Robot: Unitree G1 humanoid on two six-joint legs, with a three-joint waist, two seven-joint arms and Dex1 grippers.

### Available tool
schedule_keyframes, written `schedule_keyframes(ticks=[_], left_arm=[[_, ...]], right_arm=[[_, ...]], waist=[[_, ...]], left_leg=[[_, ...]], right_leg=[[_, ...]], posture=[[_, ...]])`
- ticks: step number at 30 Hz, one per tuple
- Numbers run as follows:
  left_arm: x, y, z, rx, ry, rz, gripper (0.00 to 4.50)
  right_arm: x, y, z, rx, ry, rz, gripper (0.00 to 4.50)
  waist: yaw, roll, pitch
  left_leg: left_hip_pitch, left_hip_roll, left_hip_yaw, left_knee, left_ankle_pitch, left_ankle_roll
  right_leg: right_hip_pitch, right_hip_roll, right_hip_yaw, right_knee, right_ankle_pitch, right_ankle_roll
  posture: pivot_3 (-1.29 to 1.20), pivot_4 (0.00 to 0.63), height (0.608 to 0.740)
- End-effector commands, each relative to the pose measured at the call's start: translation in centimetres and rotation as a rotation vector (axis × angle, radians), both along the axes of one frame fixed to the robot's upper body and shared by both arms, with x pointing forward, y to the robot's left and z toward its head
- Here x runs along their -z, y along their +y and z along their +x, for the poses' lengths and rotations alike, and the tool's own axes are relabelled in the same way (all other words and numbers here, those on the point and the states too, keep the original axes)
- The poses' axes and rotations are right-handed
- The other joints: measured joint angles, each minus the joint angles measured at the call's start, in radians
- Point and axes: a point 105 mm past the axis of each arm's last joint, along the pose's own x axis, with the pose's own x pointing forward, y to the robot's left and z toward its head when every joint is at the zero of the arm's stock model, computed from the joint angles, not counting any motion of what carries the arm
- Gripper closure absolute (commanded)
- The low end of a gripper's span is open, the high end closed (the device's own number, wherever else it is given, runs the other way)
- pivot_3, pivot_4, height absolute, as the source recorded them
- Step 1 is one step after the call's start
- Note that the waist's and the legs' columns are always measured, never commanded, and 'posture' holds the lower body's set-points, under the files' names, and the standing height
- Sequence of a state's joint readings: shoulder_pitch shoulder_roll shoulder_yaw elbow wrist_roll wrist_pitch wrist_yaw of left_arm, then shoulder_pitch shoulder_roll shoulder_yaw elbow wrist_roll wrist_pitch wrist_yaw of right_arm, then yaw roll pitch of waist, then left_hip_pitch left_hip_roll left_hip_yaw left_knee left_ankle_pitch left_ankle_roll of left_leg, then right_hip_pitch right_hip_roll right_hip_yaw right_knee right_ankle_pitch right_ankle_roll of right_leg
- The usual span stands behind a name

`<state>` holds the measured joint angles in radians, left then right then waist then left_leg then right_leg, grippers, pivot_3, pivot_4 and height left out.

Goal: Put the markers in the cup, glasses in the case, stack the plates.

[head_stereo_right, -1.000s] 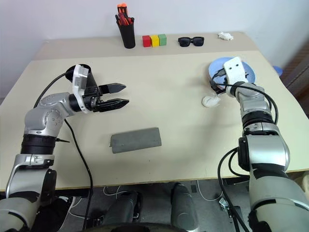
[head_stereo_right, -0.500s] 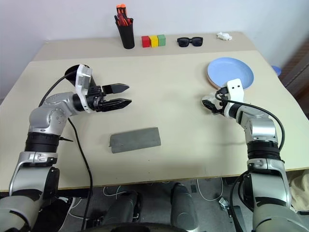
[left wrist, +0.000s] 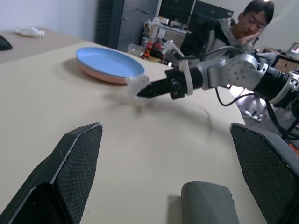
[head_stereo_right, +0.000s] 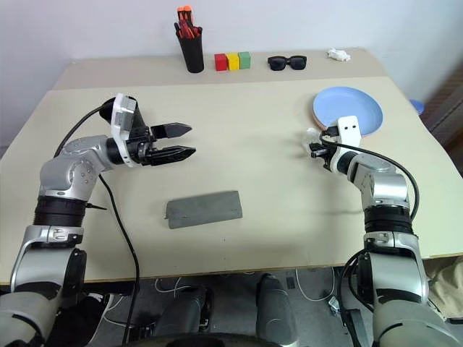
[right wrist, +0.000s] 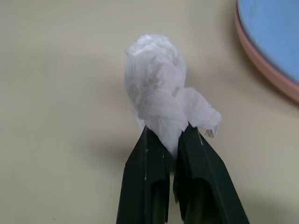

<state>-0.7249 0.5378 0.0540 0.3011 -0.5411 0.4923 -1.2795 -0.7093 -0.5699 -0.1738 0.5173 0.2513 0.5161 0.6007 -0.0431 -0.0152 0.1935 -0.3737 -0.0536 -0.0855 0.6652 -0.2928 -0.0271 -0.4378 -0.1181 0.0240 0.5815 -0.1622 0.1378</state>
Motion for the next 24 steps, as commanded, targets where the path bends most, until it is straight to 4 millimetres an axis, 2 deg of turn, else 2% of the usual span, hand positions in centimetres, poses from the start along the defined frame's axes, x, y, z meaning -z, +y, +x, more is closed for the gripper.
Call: schedule_keyframes(ticks=[1, 5, 7, 8, 12, 16, 21, 22, 24], left_arm=[[-1.4, 0.0, -0.2, -0.006, -0.061, -0.024, 0.0], [-1.7, -0.1, -0.4, 0.006, -0.059, -0.037, 0.0], [-1.6, -0.1, -0.7, 0.018, -0.043, -0.031, 0.0], [-1.5, 0.0, -0.8, 0.013, -0.042, -0.028, 0.0], [-1.7, 0.9, -1.1, -0.024, -0.05, -0.02, 0.0], [-1.6, 2.1, -1.7, -0.065, -0.04, -0.004, 0.0], [-1.4, 3.1, -2.7, -0.11, -0.037, 0.012, 0.0], [-1.4, 3.3, -2.9, -0.12, -0.036, 0.009, 0.0], [-1.5, 3.9, -3.2, -0.14, -0.039, 0.006, 0.0]], right_arm=[[-5.5, -3.4, 1.5, 0.148, -0.195, -0.058, 4.45], [-6.9, -6.1, 3.1, 0.316, -0.222, -0.125, 4.45], [-7.1, -6.4, 3.7, 0.35, -0.226, -0.172, 4.45], [-7.0, -6.2, 3.9, 0.352, -0.22, -0.138, 4.45], [-5.6, -5.6, 4.2, 0.342, -0.187, -0.157, 2.99], [-5.8, -6.0, 4.1, 0.359, -0.213, -0.216, 0.99], [-8.1, -6.5, 3.9, 0.353, -0.315, -0.175, 0.99], [-8.9, -6.0, 3.8, 0.311, -0.37, -0.175, 0.99], [-10.2, -3.7, 3.5, 0.143, -0.455, -0.086, 0.99]], waist=[[-0.001, 0.0, 0.0], [-0.001, 0.0, 0.0], [-0.003, 0.0, 0.0], [-0.004, 0.0, 0.0], [-0.007, 0.0, 0.0], [-0.016, 0.0, 0.0], [-0.018, 0.0, 0.0], [-0.019, 0.0, 0.0], [-0.024, 0.001, 0.0]], left_leg=[[0.0, 0.0, 0.0, 0.0, 0.0, 0.0], [0.0, 0.0, 0.0, -0.001, 0.0, 0.0], [0.0, 0.0, 0.001, -0.001, 0.0, 0.0], [0.0, 0.0, 0.001, -0.001, 0.0, 0.0], [0.0, 0.0, 0.001, -0.002, 0.0, 0.0], [-0.001, 0.0, 0.001, -0.002, 0.0, 0.0], [-0.001, 0.0, 0.0, -0.002, 0.0, 0.0], [-0.001, 0.0, 0.0, -0.002, 0.0, 0.0], [-0.001, 0.0, 0.001, -0.002, 0.0, 0.0]], right_leg=[[0.0, 0.0, 0.0, 0.0, 0.0, 0.0], [0.0, 0.0, 0.0, 0.0, 0.0, 0.0], [0.0, 0.0, 0.0, -0.001, 0.0, 0.0], [0.0, 0.0, 0.0, -0.001, 0.0, 0.0], [0.0, 0.0, 0.0, -0.001, 0.0, 0.0], [-0.001, 0.0, 0.001, -0.001, 0.0, 0.0], [-0.001, 0.0, 0.001, -0.001, 0.0, 0.0], [-0.001, 0.0, 0.001, -0.001, 0.0, 0.0], [-0.001, 0.0, 0.001, -0.001, 0.0, 0.0]], posture=[[0.0, 0.15, 0.74], [0.0, 0.15, 0.74], [0.0, 0.15, 0.74], [0.0, 0.15, 0.74], [0.0, 0.15, 0.74], [0.0, 0.15, 0.74], [0.0, 0.15, 0.74], [0.0, 0.15, 0.74], [0.0, 0.15, 0.74]])
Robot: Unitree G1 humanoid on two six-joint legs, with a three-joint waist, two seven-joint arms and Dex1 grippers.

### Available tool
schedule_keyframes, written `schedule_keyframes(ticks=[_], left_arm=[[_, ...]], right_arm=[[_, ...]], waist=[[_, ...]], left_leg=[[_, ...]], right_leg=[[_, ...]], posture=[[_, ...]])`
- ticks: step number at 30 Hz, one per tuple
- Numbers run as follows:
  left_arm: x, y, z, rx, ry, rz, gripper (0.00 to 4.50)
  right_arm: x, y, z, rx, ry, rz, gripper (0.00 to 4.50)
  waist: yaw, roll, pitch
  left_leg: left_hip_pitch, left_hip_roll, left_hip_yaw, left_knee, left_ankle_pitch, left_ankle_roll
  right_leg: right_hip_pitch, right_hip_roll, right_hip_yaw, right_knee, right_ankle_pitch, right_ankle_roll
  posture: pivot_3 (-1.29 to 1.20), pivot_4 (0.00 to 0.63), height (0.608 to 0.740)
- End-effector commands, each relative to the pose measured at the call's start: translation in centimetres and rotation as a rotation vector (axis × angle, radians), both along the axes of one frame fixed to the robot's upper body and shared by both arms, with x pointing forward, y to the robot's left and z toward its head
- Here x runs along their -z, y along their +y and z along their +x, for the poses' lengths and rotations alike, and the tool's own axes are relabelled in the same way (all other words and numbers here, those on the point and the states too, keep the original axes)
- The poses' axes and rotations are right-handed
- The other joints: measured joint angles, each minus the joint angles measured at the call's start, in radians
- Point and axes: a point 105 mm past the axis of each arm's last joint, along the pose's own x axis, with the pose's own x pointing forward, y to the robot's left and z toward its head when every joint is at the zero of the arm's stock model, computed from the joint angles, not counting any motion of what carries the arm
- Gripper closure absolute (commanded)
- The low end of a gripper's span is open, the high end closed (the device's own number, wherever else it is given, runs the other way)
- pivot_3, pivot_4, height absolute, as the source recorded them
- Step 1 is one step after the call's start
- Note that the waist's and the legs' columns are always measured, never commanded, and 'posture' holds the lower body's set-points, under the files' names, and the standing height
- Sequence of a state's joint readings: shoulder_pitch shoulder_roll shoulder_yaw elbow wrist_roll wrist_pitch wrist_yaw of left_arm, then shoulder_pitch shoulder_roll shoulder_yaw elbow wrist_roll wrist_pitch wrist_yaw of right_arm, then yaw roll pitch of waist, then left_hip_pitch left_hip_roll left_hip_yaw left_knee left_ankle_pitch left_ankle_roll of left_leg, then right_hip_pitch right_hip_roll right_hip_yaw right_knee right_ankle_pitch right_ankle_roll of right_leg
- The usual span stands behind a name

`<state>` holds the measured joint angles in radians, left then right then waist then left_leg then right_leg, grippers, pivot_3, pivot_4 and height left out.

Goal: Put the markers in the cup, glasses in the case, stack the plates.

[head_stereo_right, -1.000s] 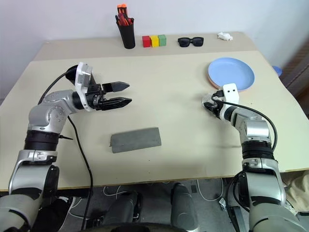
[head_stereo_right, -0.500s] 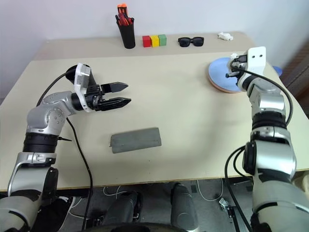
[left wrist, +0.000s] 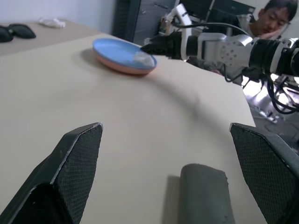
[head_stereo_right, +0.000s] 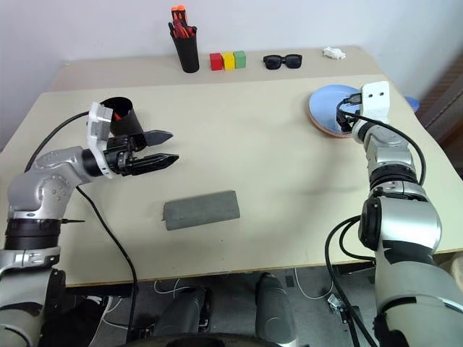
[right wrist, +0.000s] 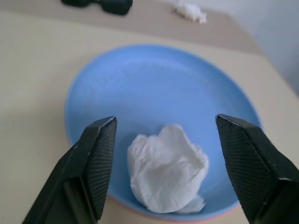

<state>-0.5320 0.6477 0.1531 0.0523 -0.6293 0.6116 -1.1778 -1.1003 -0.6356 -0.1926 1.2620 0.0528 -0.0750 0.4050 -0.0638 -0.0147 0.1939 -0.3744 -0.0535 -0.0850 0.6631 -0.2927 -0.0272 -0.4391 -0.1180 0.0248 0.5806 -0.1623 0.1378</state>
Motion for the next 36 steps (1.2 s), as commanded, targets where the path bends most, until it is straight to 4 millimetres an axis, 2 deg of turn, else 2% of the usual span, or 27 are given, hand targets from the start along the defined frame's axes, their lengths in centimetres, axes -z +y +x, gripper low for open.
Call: schedule_keyframes(ticks=[1, 3, 4, 6, 11, 13, 15, 17, 24, 28, 33, 36], left_arm=[[-1.8, 0.8, -0.7, -0.022, -0.07, -0.018, 0.0], [-1.6, 1.1, -1.0, -0.026, -0.078, -0.013, 0.0], [-1.5, 1.2, -1.1, -0.026, -0.084, -0.014, 0.0], [-1.6, 1.1, -1.2, -0.023, -0.088, -0.025, 0.0], [-0.1, 2.5, -3.0, 0.007, -0.044, 0.018, 0.0], [0.8, 2.4, -3.6, 0.011, -0.038, 0.05, 0.0], [1.5, 3.2, -4.3, -0.013, -0.049, 0.067, 0.0], [1.5, 3.1, -4.8, -0.008, -0.062, 0.03, 0.0], [2.3, 3.8, -4.2, -0.063, -0.075, 0.006, 0.0], [3.1, 3.3, -3.7, -0.044, -0.059, 0.015, 0.0], [2.4, 2.8, -3.3, -0.012, -0.085, -0.011, 0.0], [2.7, 2.9, -2.5, -0.058, -0.142, 0.01, 0.0]], right_arm=[[-5.1, 3.2, -0.7, -0.268, -0.223, 0.042, 0.99], [-4.8, 6.6, -2.2, -0.49, -0.239, 0.008, 0.99], [-4.4, 8.5, -3.7, -0.603, -0.23, -0.012, 0.99], [-3.7, 10.2, -6.2, -0.747, -0.194, -0.012, 0.99], [0.0, 14.9, -15.2, -1.117, 0.063, -0.065, 0.99], [0.0, 15.6, -16.9, -1.157, 0.068, -0.005, 0.99], [-0.5, 17.2, -17.7, -1.192, 0.051, 0.059, 0.99], [-0.7, 17.8, -18.2, -1.2, 0.035, 0.084, 0.99], [-0.9, 16.8, -19.2, -1.217, 0.094, 0.132, 0.99], [-2.1, 16.2, -19.2, -1.202, 0.041, 0.067, 0.99], [-1.7, 15.2, -19.0, -1.159, 0.056, 0.035, 0.99], [-1.3, 14.5, -18.7, -1.148, 0.075, 0.03, 0.99]], waist=[[-0.004, 0.0, 0.0], [-0.005, 0.0, 0.0], [-0.005, 0.0, 0.0], [0.0, 0.0, 0.0], [0.023, 0.001, 0.0], [0.023, 0.0, -0.001], [0.02, 0.0, -0.001], [0.024, 0.0, -0.001], [0.058, -0.001, -0.001], [0.053, -0.001, -0.001], [0.053, -0.001, -0.001], [0.053, -0.001, -0.001]], left_leg=[[0.0, 0.0, 0.0, 0.0, 0.0, 0.0], [0.0, 0.001, -0.001, 0.0, 0.0, 0.0], [0.001, 0.001, -0.001, 0.0, 0.0, 0.0], [0.001, 0.001, -0.002, 0.0, 0.0, 0.0], [0.0, 0.0, -0.001, 0.001, 0.0, 0.0], [0.001, 0.0, -0.001, 0.001, -0.001, 0.001], [0.002, 0.001, -0.001, 0.002, -0.001, 0.001], [0.003, 0.001, 0.0, 0.002, -0.001, 0.001], [0.002, 0.0, 0.0, 0.003, -0.001, 0.001], [0.002, 0.001, 0.0, 0.004, -0.001, 0.001], [0.002, 0.001, 0.0, 0.004, -0.001, 0.001], [0.002, 0.001, 0.0, 0.004, -0.001, 0.001]], right_leg=[[0.0, 0.0, 0.0, 0.0, 0.0, 0.0], [0.0, 0.001, 0.0, 0.0, 0.0, 0.0], [0.0, 0.001, -0.001, 0.001, 0.0, 0.0], [0.0, 0.001, -0.001, 0.003, 0.0, 0.0], [0.0, 0.0, 0.0, 0.002, 0.0, 0.0], [0.0, 0.0, 0.0, 0.002, 0.0, 0.0], [0.002, 0.0, 0.0, 0.001, 0.0, 0.0], [0.003, 0.0, 0.0, 0.001, -0.001, -0.001], [0.004, 0.0, 0.0, 0.0, 0.0, -0.001], [0.004, 0.0, -0.001, 0.0, 0.0, -0.001], [0.004, 0.0, -0.001, 0.0, 0.0, -0.001], [0.004, 0.0, -0.001, 0.0, 0.0, -0.001]], posture=[[0.0, 0.15, 0.74], [0.0, 0.15, 0.74], [0.0, 0.15, 0.74], [0.0, 0.15, 0.74], [0.0, 0.15, 0.74], [0.0, 0.15, 0.74], [0.0, 0.15, 0.74], [0.0, 0.15, 0.74], [0.0, 0.15, 0.74], [0.0, 0.15, 0.74], [0.0, 0.15, 0.74], [0.0, 0.15, 0.74]])
